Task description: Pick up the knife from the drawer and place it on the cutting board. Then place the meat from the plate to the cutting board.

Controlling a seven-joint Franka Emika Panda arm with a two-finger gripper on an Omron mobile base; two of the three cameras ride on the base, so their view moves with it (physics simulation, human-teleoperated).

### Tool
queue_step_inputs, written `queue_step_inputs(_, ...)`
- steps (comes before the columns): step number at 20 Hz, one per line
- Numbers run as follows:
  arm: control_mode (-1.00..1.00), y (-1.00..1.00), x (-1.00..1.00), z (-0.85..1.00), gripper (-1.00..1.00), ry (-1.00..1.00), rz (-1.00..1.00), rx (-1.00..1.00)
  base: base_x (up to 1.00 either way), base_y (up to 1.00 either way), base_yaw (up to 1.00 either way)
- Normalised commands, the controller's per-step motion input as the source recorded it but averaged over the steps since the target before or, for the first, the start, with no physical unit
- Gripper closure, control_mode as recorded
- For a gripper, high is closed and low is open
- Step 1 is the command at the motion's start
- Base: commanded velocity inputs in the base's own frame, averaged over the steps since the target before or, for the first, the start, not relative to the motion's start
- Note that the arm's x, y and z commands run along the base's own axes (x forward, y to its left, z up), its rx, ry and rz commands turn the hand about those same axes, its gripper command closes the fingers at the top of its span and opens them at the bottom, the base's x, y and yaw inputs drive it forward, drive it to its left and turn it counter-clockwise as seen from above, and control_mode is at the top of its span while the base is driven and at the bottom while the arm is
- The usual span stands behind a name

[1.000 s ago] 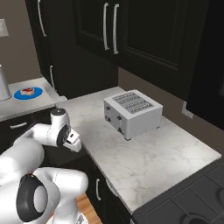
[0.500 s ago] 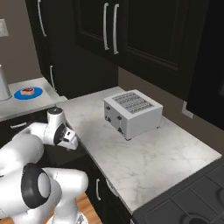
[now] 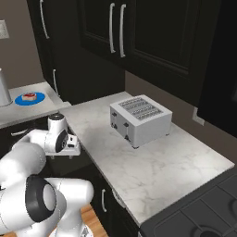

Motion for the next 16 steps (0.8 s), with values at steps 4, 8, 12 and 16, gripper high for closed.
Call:
queue_step_inputs(4, -1.00, 0.50, 0.00, -0.14, -1.00, -0.01, 0.16, -0.11, 0.00, 0.00, 0.00)
queue_step_inputs(8, -1.00, 0.37, 0.00, -0.10, -1.00, 0.00, 0.08, -0.04, 0.00, 0.00, 0.00)
queue_step_inputs(12, -1.00, 0.02, 0.00, -0.04, -1.00, 0.00, 0.00, 0.01, 0.00, 0.00, 0.00)
queue_step_inputs(16, -1.00, 0.07, 0.00, -0.14, -1.00, 0.00, 0.00, 0.02, 0.00, 0.00, 0.00)
